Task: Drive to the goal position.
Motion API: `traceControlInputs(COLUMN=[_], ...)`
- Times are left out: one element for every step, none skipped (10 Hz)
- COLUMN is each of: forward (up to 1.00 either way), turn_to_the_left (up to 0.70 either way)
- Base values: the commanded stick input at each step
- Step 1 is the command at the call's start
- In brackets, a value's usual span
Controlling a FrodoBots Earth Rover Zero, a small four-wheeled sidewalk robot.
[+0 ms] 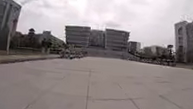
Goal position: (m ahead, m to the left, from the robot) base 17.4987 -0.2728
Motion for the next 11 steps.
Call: traceControlInputs(forward=[0.70,0.70,0.70,0.70,0.70,0.70,0.70,0.70,0.70,0.70,0.70], turn_to_the_left=[0.00,0.00,0.00,0.00,0.00,0.00,0.00,0.00,0.00,0.00,0.00])
